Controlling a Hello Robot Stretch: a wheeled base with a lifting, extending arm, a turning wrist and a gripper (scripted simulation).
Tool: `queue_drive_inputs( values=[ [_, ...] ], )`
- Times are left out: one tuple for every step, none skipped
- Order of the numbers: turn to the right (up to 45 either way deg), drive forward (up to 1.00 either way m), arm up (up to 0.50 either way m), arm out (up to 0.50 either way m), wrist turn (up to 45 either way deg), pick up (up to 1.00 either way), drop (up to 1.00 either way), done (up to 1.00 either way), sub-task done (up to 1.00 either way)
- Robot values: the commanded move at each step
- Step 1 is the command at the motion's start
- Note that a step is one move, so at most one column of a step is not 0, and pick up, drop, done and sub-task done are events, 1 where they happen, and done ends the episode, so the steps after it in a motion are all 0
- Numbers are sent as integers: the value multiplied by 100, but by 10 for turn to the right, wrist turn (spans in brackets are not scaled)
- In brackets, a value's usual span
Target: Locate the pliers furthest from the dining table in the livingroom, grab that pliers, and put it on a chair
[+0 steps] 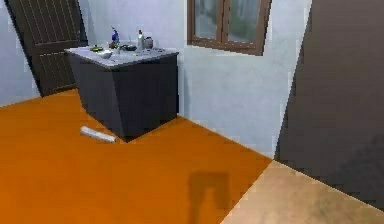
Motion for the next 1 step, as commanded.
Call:
queue_drive_inputs(
  values=[
    [0,20,0,0,0,0,0,0,0]
  ],
)
